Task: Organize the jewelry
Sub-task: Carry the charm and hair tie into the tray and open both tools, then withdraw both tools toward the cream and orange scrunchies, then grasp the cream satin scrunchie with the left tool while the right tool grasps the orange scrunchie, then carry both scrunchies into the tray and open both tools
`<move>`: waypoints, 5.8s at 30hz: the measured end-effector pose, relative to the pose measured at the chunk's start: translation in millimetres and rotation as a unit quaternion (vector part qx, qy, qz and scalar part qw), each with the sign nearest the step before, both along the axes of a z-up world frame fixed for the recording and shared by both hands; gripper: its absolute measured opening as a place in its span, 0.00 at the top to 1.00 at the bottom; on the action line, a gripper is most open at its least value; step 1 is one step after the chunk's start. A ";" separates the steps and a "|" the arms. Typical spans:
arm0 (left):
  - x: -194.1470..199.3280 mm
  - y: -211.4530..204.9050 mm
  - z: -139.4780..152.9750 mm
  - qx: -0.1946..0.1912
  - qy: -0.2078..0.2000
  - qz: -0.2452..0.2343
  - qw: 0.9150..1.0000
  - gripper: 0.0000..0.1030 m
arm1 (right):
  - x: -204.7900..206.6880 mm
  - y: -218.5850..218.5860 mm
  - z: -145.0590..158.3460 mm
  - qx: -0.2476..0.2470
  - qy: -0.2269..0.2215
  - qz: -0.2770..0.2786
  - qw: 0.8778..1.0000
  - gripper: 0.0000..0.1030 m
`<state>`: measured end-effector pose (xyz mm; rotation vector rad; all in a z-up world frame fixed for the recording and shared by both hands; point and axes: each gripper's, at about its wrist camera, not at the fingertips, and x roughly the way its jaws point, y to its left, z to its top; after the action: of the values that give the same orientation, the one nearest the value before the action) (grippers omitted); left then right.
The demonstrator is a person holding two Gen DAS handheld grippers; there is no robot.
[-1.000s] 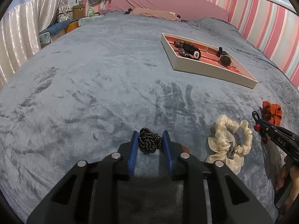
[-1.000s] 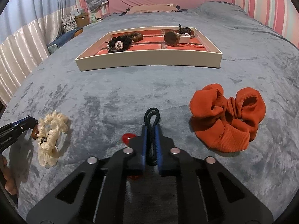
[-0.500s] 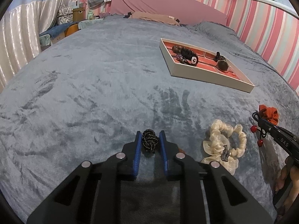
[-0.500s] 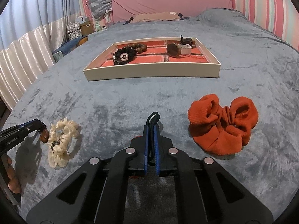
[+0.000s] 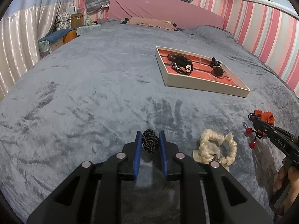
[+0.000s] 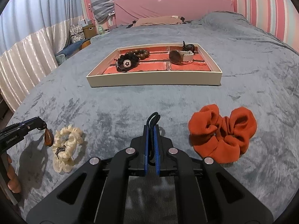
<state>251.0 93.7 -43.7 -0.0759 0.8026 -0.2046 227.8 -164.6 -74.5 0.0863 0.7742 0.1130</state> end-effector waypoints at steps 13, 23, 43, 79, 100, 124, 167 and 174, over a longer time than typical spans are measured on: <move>42.9 -33.5 41.0 0.001 -0.034 -0.014 0.999 0.82 | 35.9 -11.2 37.3 0.007 -0.035 0.006 0.999 0.94; 115.8 -97.4 82.4 -0.009 -0.058 -0.037 0.998 0.82 | 105.6 -40.6 75.3 0.003 -0.057 -0.007 0.998 0.94; 222.6 -149.8 4.7 0.043 0.022 -0.043 0.998 0.82 | 204.9 -75.3 14.6 -0.034 0.018 -0.034 0.999 0.94; 204.5 -134.1 30.6 0.071 0.005 -0.006 0.997 0.31 | 175.7 -74.2 50.9 -0.067 -0.022 -0.028 0.997 0.05; 53.5 -74.1 40.3 0.032 -0.012 0.016 0.999 0.16 | 43.1 -99.7 47.7 -0.080 -0.026 -0.078 0.993 0.04; -9.0 -80.5 -19.0 0.067 -0.001 -0.005 0.998 0.16 | -4.8 -106.8 -10.6 -0.071 -0.001 -0.100 0.992 0.04; -3.9 -94.1 -27.4 0.042 0.010 -0.060 0.997 0.90 | -0.2 -111.2 -17.8 0.022 0.014 -0.054 0.998 0.82; 9.4 -102.6 -2.8 0.047 -0.021 -0.061 0.997 0.90 | 11.4 -111.9 -1.2 0.034 -0.009 -0.053 0.998 0.82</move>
<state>260.4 -9.0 -46.6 0.0670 0.7755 -0.2829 239.2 -276.5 -75.8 0.1898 0.7473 0.0401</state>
